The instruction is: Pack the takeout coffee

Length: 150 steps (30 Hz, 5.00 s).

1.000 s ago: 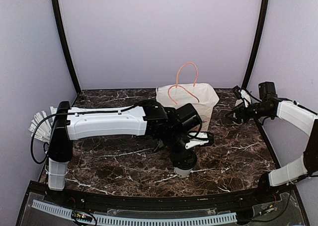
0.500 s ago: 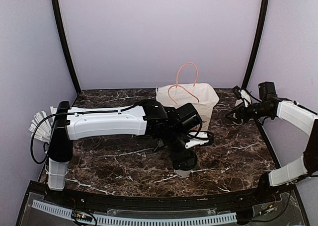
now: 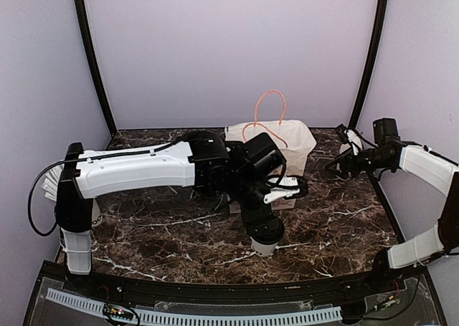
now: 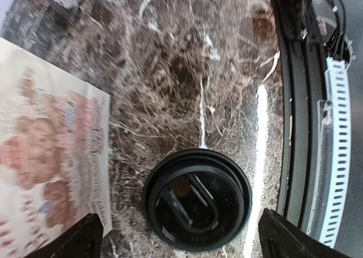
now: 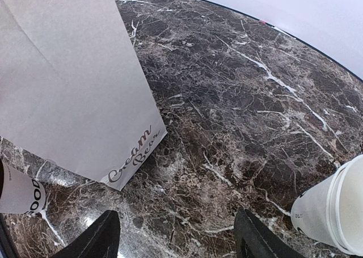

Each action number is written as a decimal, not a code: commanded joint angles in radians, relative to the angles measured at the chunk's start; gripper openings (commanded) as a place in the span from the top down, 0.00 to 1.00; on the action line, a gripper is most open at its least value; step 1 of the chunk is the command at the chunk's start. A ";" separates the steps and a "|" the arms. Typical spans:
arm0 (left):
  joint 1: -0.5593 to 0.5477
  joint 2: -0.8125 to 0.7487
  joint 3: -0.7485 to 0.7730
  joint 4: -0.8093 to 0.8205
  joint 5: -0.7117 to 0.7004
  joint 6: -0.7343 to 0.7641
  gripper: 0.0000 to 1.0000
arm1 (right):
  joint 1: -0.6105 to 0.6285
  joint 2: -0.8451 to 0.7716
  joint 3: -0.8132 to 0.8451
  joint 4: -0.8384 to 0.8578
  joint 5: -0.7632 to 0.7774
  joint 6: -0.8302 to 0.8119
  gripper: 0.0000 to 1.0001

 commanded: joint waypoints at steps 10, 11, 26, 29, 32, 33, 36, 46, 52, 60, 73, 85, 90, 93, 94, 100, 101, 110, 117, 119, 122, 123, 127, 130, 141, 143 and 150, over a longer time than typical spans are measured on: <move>0.190 -0.558 -0.269 0.379 -0.080 -0.082 0.01 | 0.005 -0.051 0.151 -0.110 0.033 -0.036 0.30; 0.256 -0.582 -0.291 0.405 -0.103 -0.122 0.01 | 0.005 -0.058 0.182 -0.144 0.038 -0.055 0.29; 0.663 -0.453 -0.585 0.588 0.048 -0.435 0.08 | 0.273 -0.125 0.536 -0.638 -0.157 -0.325 0.22; 0.665 -0.437 -0.616 0.618 0.070 -0.451 0.08 | 0.422 -0.073 0.572 -0.669 -0.135 -0.286 0.24; 0.667 -0.439 -0.634 0.626 0.052 -0.456 0.08 | 0.585 -0.027 0.567 -0.673 -0.019 -0.283 0.25; 0.667 -0.444 -0.644 0.629 0.037 -0.455 0.08 | 0.627 -0.008 0.568 -0.683 0.024 -0.296 0.25; 0.667 -0.454 -0.659 0.631 0.018 -0.452 0.08 | 0.789 0.074 0.573 -0.717 0.194 -0.332 0.26; 0.667 -0.475 -0.664 0.622 0.051 -0.463 0.08 | 0.983 0.236 0.583 -0.682 0.380 -0.351 0.06; 0.667 -0.481 -0.656 0.608 0.050 -0.452 0.08 | 1.019 0.311 0.566 -0.694 0.468 -0.346 0.01; 0.667 -0.485 -0.653 0.600 0.059 -0.460 0.08 | 1.030 0.330 0.564 -0.655 0.485 -0.357 0.01; 0.667 -0.472 -0.642 0.585 0.064 -0.456 0.08 | 1.072 0.409 0.599 -0.748 0.498 -0.348 0.05; 0.667 -0.461 -0.634 0.573 0.070 -0.455 0.08 | 1.094 0.401 0.584 -0.712 0.548 -0.321 0.16; 0.667 -0.455 -0.631 0.568 0.075 -0.455 0.08 | 1.099 0.394 0.565 -0.688 0.566 -0.310 0.18; 0.667 -0.455 -0.630 0.567 0.076 -0.454 0.08 | 1.102 0.390 0.554 -0.672 0.580 -0.301 0.19; 0.667 -0.455 -0.630 0.566 0.077 -0.455 0.08 | 1.105 0.389 0.552 -0.669 0.583 -0.299 0.21; 0.667 -0.453 -0.625 0.561 0.080 -0.452 0.08 | 1.106 0.378 0.532 -0.651 0.588 -0.298 0.25; 0.667 -0.452 -0.626 0.560 0.080 -0.452 0.08 | 1.107 0.378 0.530 -0.651 0.588 -0.299 0.26; 0.667 -0.442 -0.622 0.554 0.087 -0.448 0.08 | 1.107 0.361 0.545 -0.659 0.572 -0.300 0.35; 0.667 -0.446 -0.604 0.559 0.146 -0.360 0.11 | 1.093 0.301 0.574 -0.678 0.555 -0.281 0.39; 0.667 -0.478 -0.603 0.582 0.186 -0.338 0.12 | 1.067 0.264 0.571 -0.681 0.540 -0.271 0.40; 0.666 -0.534 -0.596 0.624 0.283 -0.337 0.13 | 1.018 0.201 0.557 -0.690 0.505 -0.264 0.40; 0.663 -0.548 -0.580 0.638 0.324 -0.344 0.13 | 0.999 0.179 0.551 -0.688 0.497 -0.261 0.40; 0.633 -0.547 -0.477 0.630 0.376 -0.377 0.15 | 0.927 0.103 0.545 -0.704 0.483 -0.258 0.39; 0.591 -0.506 -0.391 0.609 0.355 -0.382 0.16 | 0.864 0.036 0.526 -0.709 0.451 -0.255 0.40; 0.551 -0.121 0.189 0.287 0.381 -0.293 0.30 | 0.598 -0.172 0.343 -0.704 0.322 -0.228 0.40; 0.551 -0.094 0.217 0.283 0.424 -0.286 0.31 | 0.544 -0.218 0.317 -0.696 0.312 -0.228 0.40; 0.549 -0.074 0.189 0.313 0.497 -0.297 0.32 | 0.309 -0.253 0.366 -0.734 0.267 -0.286 0.41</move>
